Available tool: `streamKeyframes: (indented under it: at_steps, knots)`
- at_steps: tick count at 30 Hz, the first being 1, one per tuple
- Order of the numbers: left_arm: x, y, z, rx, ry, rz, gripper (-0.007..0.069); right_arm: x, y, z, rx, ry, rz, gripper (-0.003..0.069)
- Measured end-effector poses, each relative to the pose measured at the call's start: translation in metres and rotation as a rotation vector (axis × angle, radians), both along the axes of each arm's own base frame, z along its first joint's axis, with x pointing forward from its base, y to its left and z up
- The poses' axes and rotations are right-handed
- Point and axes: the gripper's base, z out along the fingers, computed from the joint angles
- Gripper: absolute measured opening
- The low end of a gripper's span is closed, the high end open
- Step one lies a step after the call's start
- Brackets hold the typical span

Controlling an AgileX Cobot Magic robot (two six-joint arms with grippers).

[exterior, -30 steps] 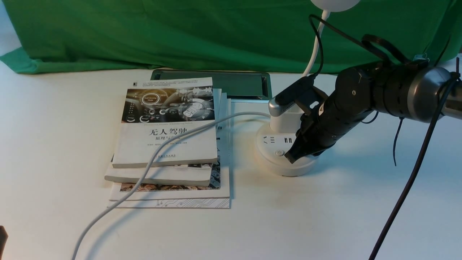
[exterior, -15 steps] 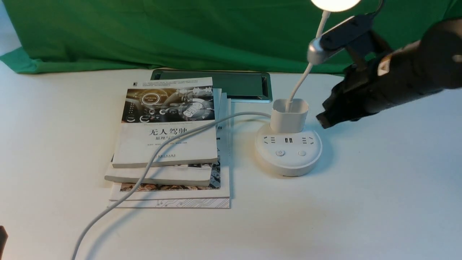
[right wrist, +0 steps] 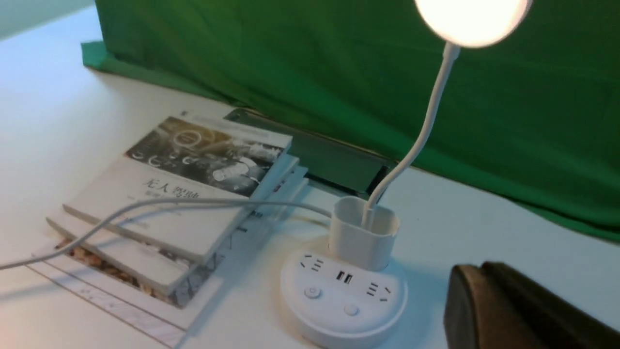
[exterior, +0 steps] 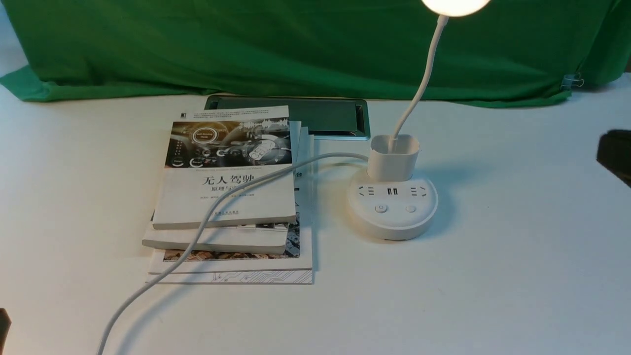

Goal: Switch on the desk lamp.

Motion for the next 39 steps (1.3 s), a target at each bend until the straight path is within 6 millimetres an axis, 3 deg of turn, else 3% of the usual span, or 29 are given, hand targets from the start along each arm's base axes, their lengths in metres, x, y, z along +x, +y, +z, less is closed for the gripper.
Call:
streamKeyframes:
  at_steps: [8, 13, 18, 25, 30, 39]
  knots:
    - [0.000, 0.000, 0.000, 0.000, 0.000, 0.000, 0.0021, -0.038, -0.019, -0.021, 0.062, -0.111, -0.005, 0.0076]
    - [0.000, 0.000, 0.000, 0.000, 0.000, 0.000, 0.0021, -0.050, -0.026, -0.030, 0.102, -0.190, -0.011, 0.0092]
    - [0.000, 0.000, 0.000, 0.000, 0.000, 0.000, 0.0021, -0.053, -0.032, -0.055, 0.118, -0.242, -0.066, 0.0102]
    - [0.000, 0.000, 0.000, 0.000, 0.000, 0.000, 0.0021, -0.057, -0.057, -0.102, 0.079, -0.284, -0.393, 0.0115]
    - [0.000, 0.000, 0.000, 0.000, 0.000, 0.000, 0.0021, -0.060, -0.067, -0.140, 0.091, -0.219, -0.554, 0.0127]
    - [0.000, 0.000, 0.000, 0.000, 0.000, 0.000, 0.0021, -0.066, -0.068, -0.159, 0.094, -0.090, -0.589, 0.0147]
